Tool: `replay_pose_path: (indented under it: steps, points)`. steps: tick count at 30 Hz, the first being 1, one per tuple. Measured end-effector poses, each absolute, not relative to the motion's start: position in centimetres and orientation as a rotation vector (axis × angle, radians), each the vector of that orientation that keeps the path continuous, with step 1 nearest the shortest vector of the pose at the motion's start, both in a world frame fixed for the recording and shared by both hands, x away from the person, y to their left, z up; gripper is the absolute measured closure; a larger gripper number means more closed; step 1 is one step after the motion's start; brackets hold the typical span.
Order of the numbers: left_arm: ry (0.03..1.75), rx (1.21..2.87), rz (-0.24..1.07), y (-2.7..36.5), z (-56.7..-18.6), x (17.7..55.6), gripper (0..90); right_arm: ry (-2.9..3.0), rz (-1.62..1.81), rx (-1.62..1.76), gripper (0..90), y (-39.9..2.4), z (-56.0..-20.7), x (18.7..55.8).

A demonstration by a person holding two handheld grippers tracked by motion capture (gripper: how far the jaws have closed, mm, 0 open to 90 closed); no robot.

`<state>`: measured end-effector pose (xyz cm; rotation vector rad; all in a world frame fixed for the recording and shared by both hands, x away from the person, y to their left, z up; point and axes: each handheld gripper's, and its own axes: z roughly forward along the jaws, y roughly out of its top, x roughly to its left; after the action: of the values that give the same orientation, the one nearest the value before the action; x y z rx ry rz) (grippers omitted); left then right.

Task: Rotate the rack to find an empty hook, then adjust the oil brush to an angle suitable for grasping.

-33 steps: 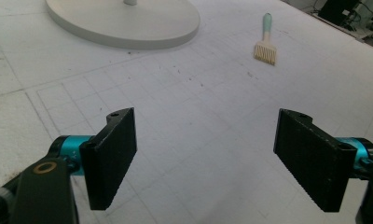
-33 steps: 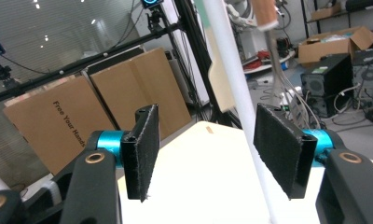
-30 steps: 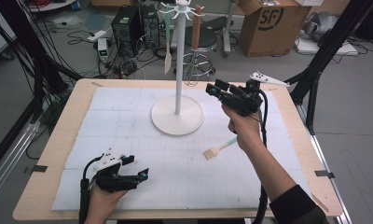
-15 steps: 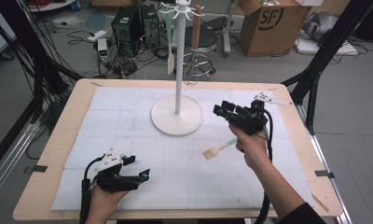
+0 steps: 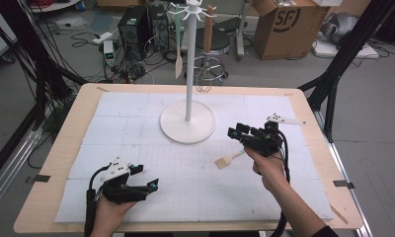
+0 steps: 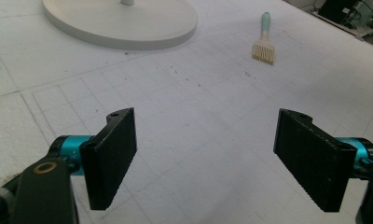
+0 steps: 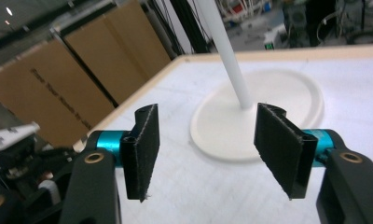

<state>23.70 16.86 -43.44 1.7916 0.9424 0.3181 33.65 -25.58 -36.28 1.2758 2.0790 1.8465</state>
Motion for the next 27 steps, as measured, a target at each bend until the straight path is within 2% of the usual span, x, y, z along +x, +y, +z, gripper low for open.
replay_pose_path:
  steps: [5, 10, 19, 21, 27]
  points:
    - [0.943, 1.789, 0.319, 16.8, -43.3, 23.6, 21.8, 2.105, 1.790, 1.299, 40.7, -25.4, -36.9, 33.5]
    - [0.941, 1.786, 0.321, 16.9, -43.3, 23.6, 21.8, 2.143, 1.737, 1.411, 52.0, -25.7, -38.6, 33.9]
    - [0.941, 1.785, 0.322, 16.9, -43.3, 23.5, 21.8, 2.182, 1.668, 1.511, 58.2, -26.3, -41.4, 33.8]
    - [0.939, 1.789, 0.324, 16.8, -43.3, 23.6, 21.8, 2.183, 1.637, 1.553, 65.9, -26.3, -41.7, 33.9]
    - [0.938, 1.790, 0.322, 16.8, -43.2, 23.5, 21.8, 2.215, 1.567, 1.639, 80.8, -26.3, -42.8, 34.4]
